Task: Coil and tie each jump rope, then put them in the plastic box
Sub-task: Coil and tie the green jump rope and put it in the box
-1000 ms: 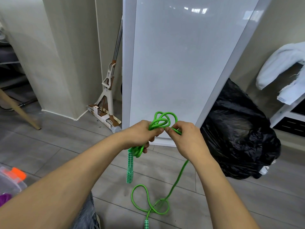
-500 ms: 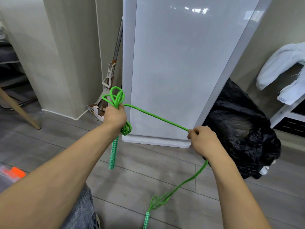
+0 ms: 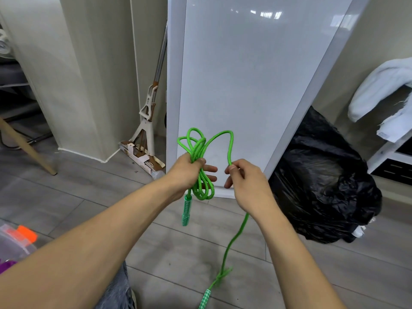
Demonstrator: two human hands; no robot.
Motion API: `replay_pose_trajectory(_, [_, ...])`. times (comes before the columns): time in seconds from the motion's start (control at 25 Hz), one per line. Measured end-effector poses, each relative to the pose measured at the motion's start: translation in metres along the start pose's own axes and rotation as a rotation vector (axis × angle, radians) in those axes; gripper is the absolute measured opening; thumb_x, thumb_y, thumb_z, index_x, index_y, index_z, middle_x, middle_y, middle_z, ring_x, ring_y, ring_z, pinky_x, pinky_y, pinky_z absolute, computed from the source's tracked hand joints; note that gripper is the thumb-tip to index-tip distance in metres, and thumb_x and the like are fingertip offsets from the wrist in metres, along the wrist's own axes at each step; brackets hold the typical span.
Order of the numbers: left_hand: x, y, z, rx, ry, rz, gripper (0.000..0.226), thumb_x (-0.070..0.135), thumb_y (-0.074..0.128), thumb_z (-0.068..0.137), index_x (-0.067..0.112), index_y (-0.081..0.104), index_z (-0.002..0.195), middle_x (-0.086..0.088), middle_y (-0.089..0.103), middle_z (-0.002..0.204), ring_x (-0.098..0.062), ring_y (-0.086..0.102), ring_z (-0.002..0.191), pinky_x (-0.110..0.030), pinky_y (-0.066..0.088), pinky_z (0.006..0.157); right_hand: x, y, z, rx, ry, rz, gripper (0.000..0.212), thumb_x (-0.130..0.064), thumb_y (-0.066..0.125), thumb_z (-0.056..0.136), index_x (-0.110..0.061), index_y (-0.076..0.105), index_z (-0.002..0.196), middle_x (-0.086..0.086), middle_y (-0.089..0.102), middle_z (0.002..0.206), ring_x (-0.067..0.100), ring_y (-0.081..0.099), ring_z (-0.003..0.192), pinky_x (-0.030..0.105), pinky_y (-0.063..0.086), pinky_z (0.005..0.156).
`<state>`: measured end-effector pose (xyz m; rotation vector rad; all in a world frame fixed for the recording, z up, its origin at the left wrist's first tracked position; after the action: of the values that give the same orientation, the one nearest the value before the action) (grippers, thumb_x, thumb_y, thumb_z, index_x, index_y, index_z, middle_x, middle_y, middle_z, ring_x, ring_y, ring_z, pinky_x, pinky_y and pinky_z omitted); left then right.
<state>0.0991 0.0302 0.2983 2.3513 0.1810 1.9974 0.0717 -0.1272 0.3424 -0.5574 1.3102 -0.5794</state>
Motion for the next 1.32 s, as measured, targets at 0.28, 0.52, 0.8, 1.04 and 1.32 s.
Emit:
replay_pose_trajectory(0.28, [-0.003, 0.010, -0.004, 0.073, 0.071, 0.013, 0.014, 0.018, 0.051, 0.102, 0.007, 0.059, 0.096, -0.009, 0.060, 0.078, -0.025, 0.059, 0.078, -0.039, 0.048, 0.075, -0.012, 0.026, -0.013, -0.085, -0.054, -0.098, 0.026, -0.034, 0.040, 0.104, -0.028, 0.064, 0.111, -0.002, 0.069, 0.092, 0.021, 0.059, 0.087, 0.032, 0.042, 0.064])
replay_pose_trajectory(0.52, [0.001, 0.019, -0.013, -0.010, 0.042, -0.073, 0.018, 0.018, 0.056, 0.100, 0.009, 0.070, 0.094, -0.009, 0.071, 0.085, -0.018, 0.068, 0.079, -0.029, 0.054, 0.073, -0.011, 0.026, -0.013, -0.093, -0.043, -0.113, 0.026, -0.030, 0.038, 0.102, -0.025, 0.063, 0.104, 0.002, 0.066, 0.087, 0.027, 0.059, 0.085, 0.038, 0.046, 0.068])
replay_pose_trajectory(0.8, [0.010, 0.007, -0.005, 0.126, 0.050, -0.183, 0.013, 0.010, 0.045, 0.104, 0.001, 0.055, 0.105, -0.008, 0.070, 0.081, -0.021, 0.070, 0.068, -0.032, 0.057, 0.064, -0.013, 0.028, -0.009, -0.102, -0.038, -0.073, 0.026, -0.035, 0.041, 0.103, -0.025, 0.065, 0.105, -0.008, 0.059, 0.076, 0.017, 0.055, 0.077, 0.025, 0.036, 0.056])
replay_pose_trajectory(1.04, [0.012, -0.028, 0.016, 0.296, -0.092, -0.759, 0.027, 0.006, 0.037, 0.105, 0.008, 0.045, 0.079, -0.004, 0.045, 0.060, -0.016, 0.047, 0.040, -0.026, 0.051, 0.042, -0.009, 0.029, -0.011, -0.230, -0.021, -0.073, 0.030, -0.039, 0.044, 0.103, -0.024, 0.066, 0.091, -0.004, 0.068, 0.079, 0.008, 0.057, 0.064, 0.027, 0.040, 0.057])
replay_pose_trajectory(1.32, [0.022, -0.076, 0.024, 0.499, 0.064, -0.599, 0.031, 0.008, 0.038, 0.102, 0.016, 0.040, 0.073, 0.003, 0.039, 0.047, -0.011, 0.031, 0.032, -0.014, 0.032, 0.039, 0.018, 0.017, -0.014, -0.638, 0.103, -0.065, 0.030, -0.030, 0.048, 0.101, -0.016, 0.071, 0.088, -0.002, 0.063, 0.063, 0.013, 0.052, 0.050, 0.024, 0.040, 0.054])
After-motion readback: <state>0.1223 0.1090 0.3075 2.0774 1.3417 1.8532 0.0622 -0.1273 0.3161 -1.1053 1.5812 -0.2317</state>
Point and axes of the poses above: each hand's wrist, its own z-axis towards the middle knuckle, its own y-axis out of the palm, x = y × z, the point moved 5 cm from there along z, towards the middle knuckle
